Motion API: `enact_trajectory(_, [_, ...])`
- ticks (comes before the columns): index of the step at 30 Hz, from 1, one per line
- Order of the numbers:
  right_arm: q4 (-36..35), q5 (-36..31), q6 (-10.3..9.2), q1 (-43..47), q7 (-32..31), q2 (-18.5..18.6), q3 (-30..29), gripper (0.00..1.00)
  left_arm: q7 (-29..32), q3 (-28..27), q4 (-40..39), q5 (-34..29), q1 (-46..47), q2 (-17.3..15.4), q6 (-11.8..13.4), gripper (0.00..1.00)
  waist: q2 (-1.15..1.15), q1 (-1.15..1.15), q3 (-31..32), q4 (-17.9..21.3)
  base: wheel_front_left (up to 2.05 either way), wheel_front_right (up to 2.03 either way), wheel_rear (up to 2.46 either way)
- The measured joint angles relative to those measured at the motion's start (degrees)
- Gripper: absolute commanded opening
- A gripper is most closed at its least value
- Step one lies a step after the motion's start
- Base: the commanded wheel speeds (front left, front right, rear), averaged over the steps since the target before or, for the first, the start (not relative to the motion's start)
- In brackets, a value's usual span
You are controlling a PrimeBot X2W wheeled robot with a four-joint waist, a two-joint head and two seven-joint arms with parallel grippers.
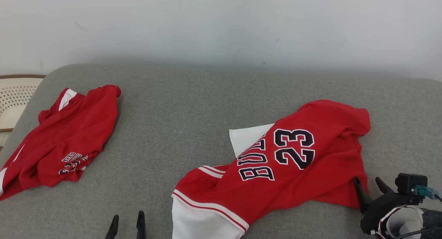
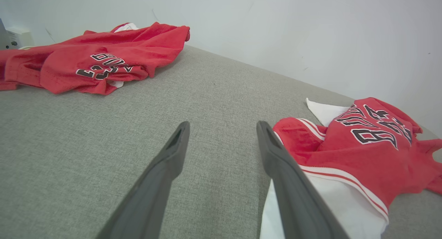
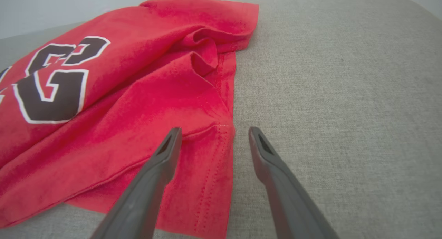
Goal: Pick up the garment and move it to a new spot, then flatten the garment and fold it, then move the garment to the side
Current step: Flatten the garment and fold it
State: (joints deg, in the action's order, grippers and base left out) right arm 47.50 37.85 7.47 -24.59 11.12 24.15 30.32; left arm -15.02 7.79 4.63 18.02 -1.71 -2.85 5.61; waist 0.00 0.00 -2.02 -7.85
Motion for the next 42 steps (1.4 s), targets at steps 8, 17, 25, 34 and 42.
enact_trajectory(8, [5.68, -1.68, 0.0, -3.8, -0.31, -1.38, -0.51, 1.0, 0.01, -0.04, -0.03, -0.1, 0.48, -0.01, -0.31, 1.0, 0.0, 0.0, -1.26, -1.01, 0.0, 0.0, 0.0])
enact_trajectory(17, [10.58, -1.94, 0.01, -6.95, 0.73, -2.53, 0.21, 0.0, 0.01, -0.07, 0.08, -0.26, 0.9, -0.01, -0.47, 1.0, 0.0, 0.0, -2.01, -1.79, 0.0, 0.0, 0.0])
enact_trajectory(25, [2.37, 1.21, 0.01, -4.0, 3.6, -2.11, 1.34, 0.0, 0.0, -0.09, 0.75, -0.32, 0.39, -0.01, -0.3, 1.0, 0.0, 0.0, -0.16, -0.81, 0.0, 0.0, 0.0])
enact_trajectory(34, [-14.91, 7.42, 0.01, 5.72, 2.94, 4.22, 5.63, 0.0, 0.0, -0.24, 0.73, -0.32, -0.65, 0.01, -0.3, 1.0, 0.0, 0.0, 1.45, 1.91, 0.0, 0.0, 0.0])
enact_trajectory(42, [-24.87, 10.57, 0.01, 14.89, -1.66, 9.69, 6.47, 0.36, 0.01, -0.24, 0.67, 0.01, -0.71, -0.01, 0.01, 1.0, 0.0, 0.0, 1.02, 4.11, 0.0, 0.0, 0.0])
